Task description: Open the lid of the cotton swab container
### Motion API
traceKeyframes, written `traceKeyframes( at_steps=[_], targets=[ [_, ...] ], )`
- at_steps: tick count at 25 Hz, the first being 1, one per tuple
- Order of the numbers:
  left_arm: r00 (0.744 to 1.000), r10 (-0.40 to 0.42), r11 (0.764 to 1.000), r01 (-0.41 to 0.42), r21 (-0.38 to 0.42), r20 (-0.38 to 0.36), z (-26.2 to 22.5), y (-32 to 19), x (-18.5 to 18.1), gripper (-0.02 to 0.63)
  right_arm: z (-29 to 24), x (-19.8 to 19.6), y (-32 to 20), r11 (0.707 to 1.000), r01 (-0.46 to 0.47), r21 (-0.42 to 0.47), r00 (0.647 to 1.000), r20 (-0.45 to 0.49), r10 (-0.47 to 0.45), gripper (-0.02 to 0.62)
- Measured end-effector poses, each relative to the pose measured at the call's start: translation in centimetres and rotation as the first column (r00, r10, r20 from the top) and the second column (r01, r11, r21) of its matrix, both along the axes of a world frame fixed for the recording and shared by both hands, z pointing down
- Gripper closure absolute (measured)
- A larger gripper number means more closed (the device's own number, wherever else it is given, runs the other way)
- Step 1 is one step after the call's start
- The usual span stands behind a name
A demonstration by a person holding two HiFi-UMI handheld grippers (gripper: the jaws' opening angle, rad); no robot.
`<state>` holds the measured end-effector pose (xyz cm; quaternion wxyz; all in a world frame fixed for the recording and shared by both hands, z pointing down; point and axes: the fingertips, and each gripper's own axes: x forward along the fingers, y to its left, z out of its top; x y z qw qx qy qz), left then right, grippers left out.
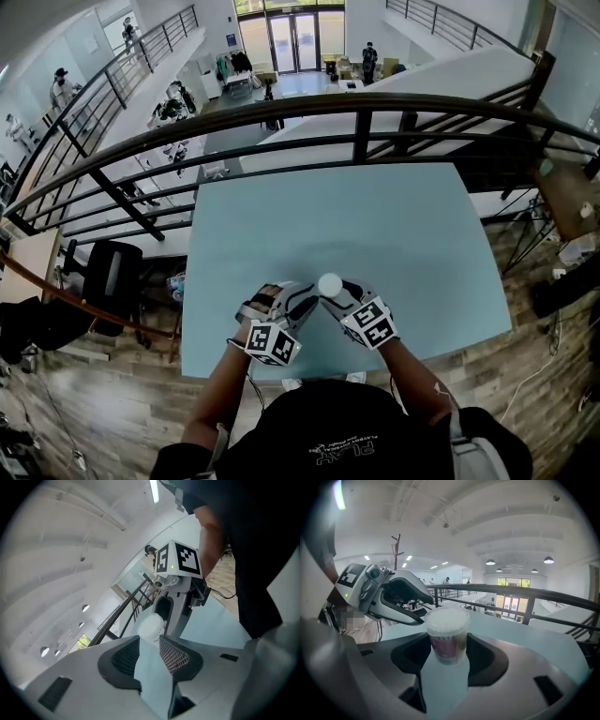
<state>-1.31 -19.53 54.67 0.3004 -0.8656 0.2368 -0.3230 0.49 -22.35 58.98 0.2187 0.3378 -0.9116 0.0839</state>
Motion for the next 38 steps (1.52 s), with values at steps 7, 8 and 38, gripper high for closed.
traceKeyframes(
  at_steps=[7, 8, 38],
  targets=[
    [0.996, 0.027, 0.999, -0.029, 0.016, 0.083, 0.5, 0.3, 0.4, 0.474, 0.7, -0.5, 0.5, 0.999, 0.038, 0.009, 0.998, -0.058, -0.038, 0.35],
    [0.995, 0.03, 0.999, -0.031, 0.015, 0.091, 0.6, 0.4, 0.6, 0.476, 0.5, -0.6, 0.7, 0.999, 0.044, 0.006, 0.997, -0.058, -0.044, 0.35],
    [0.979, 0.019, 0.999, -0.028, 0.045, 0.202, 1.4, 1.2, 0.4, 0.483, 0.6, -1.3, 1.6, 0.994, 0.105, 0.019, 0.988, -0.12, -0.102, 0.362]
  ],
)
